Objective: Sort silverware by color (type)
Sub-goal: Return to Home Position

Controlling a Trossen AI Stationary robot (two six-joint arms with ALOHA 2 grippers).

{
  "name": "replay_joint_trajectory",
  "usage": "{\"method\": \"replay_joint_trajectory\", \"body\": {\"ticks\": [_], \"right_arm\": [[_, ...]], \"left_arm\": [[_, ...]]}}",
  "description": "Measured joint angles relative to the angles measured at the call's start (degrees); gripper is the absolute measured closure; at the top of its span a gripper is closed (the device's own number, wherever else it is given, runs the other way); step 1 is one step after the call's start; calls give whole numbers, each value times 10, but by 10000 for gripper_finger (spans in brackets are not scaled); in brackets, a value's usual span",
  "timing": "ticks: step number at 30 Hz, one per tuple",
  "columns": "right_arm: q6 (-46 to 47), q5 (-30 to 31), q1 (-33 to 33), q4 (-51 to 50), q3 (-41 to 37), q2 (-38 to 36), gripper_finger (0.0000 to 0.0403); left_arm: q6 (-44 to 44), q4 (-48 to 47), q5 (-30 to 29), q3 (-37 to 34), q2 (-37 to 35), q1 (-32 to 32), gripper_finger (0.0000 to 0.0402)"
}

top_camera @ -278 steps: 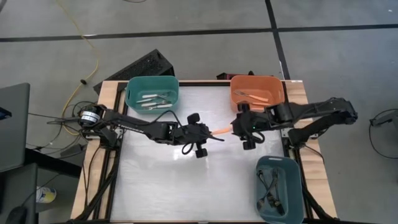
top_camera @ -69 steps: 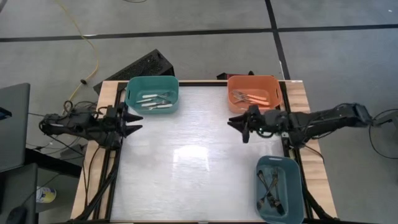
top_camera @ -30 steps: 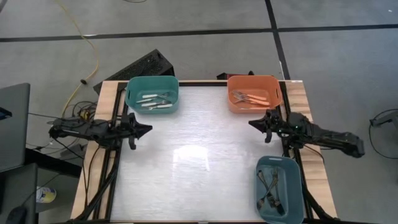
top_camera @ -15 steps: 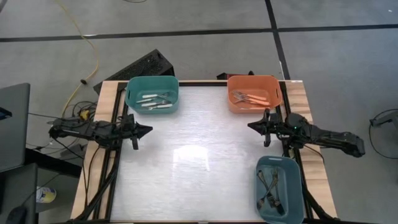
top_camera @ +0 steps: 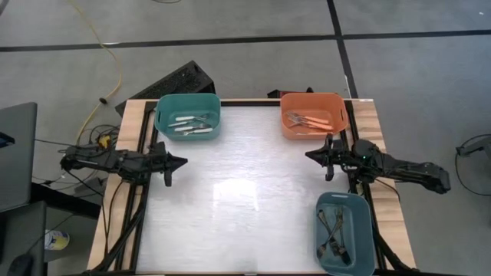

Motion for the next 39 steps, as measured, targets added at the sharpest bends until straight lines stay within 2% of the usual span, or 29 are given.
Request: {"method": "replay_joint_trajectory", "body": {"ticks": [39], "right_arm": [[0,0,0,-1,-1,0,367]], "left_arm": [[0,-17,1,3,0,0,400]]}}
